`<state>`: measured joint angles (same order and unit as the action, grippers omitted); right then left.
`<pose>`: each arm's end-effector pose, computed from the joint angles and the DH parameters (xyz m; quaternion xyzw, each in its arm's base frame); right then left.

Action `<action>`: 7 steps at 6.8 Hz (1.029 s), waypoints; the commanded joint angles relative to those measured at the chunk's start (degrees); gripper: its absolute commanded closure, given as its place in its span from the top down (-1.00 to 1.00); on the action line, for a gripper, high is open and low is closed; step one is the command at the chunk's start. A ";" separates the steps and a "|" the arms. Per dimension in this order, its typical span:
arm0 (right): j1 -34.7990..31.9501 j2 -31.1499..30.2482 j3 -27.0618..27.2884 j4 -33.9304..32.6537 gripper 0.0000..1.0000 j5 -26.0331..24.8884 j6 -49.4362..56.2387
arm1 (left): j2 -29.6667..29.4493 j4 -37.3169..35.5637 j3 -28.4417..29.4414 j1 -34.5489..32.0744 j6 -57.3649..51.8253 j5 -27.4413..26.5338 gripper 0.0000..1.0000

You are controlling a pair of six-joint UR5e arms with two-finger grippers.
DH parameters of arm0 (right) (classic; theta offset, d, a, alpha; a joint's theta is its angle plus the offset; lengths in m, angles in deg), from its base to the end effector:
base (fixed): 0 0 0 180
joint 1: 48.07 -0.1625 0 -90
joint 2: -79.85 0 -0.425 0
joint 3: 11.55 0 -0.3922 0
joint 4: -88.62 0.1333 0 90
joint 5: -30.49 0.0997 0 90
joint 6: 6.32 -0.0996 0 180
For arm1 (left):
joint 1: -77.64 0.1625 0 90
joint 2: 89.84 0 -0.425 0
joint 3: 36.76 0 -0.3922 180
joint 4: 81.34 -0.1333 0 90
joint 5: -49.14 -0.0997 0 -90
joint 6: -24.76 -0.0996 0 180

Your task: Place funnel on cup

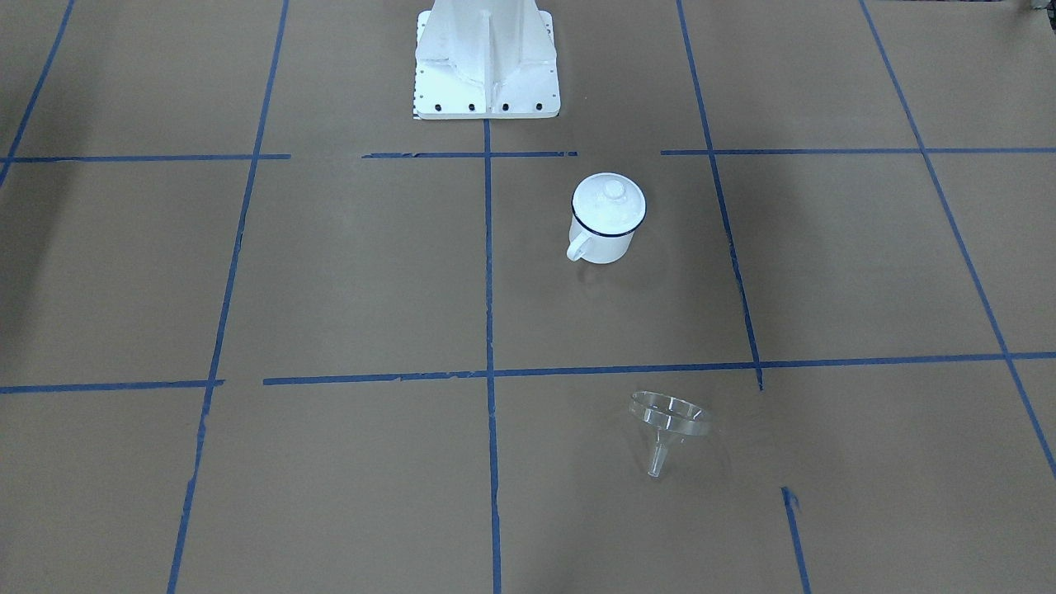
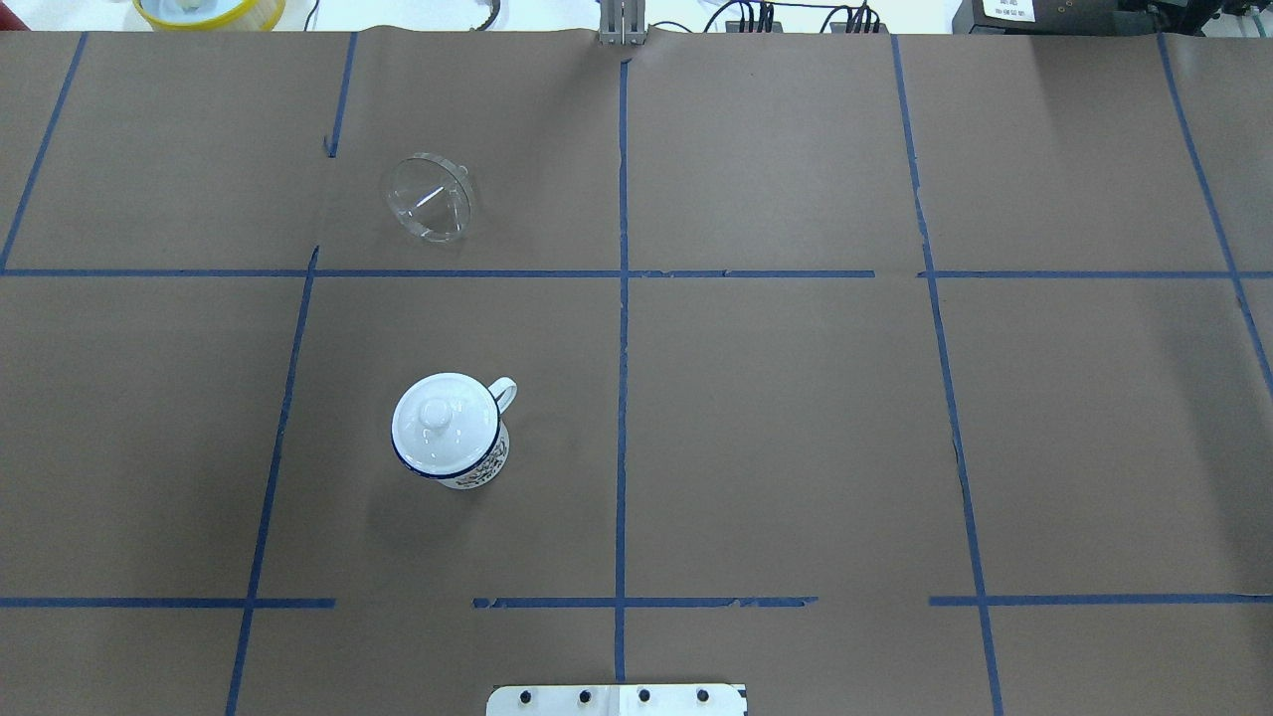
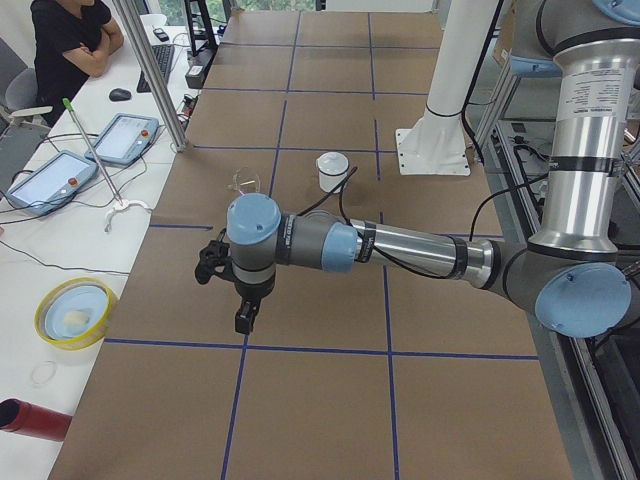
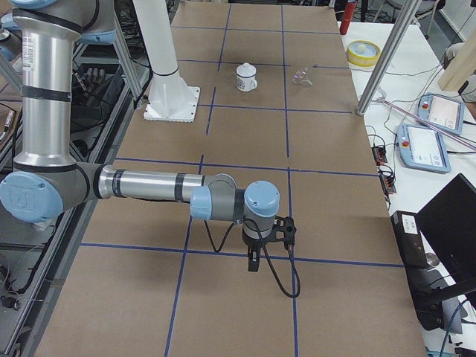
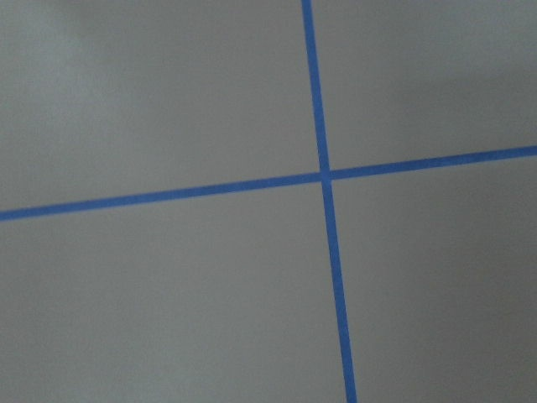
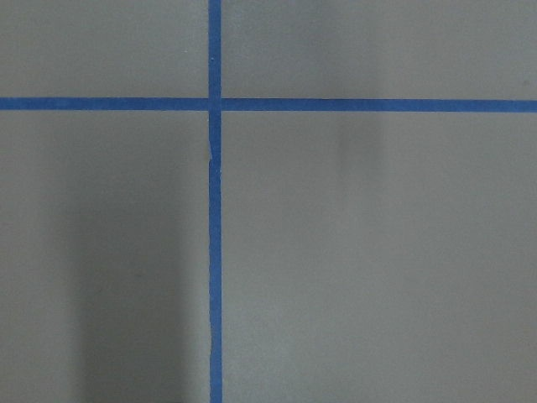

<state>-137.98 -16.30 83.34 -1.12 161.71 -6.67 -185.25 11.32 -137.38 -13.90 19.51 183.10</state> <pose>0.0670 -0.4451 0.6703 -0.0095 -0.3520 0.0052 0.9360 -0.0785 -0.5325 0.5133 0.1722 0.3598 0.0904 0.9126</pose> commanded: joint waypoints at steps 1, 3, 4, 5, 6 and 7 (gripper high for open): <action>0.00 0.00 0.02 0.00 1.00 0.00 0.00 | -2.58 4.02 -7.09 7.72 9.67 -0.11 1.00; 0.00 0.00 0.02 0.00 1.00 0.00 0.00 | -7.86 3.67 -11.69 16.79 18.84 -3.16 1.00; 0.00 0.00 0.02 0.00 1.00 0.00 0.00 | -10.04 3.59 -14.84 21.53 25.92 -4.40 1.00; 0.00 0.00 0.02 0.00 1.00 0.00 0.00 | -10.68 3.67 -18.53 26.28 35.13 -7.55 1.00; 0.00 0.00 0.02 0.00 1.00 0.00 0.00 | -11.20 3.67 -20.13 30.76 43.83 -9.15 1.00; 0.00 0.00 0.02 0.00 1.00 0.00 0.00 | -12.25 3.59 -20.24 34.72 50.53 -9.34 1.00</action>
<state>-137.98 -16.30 83.37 -1.12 161.71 -6.67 -196.39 14.96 -156.48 15.75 61.06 174.82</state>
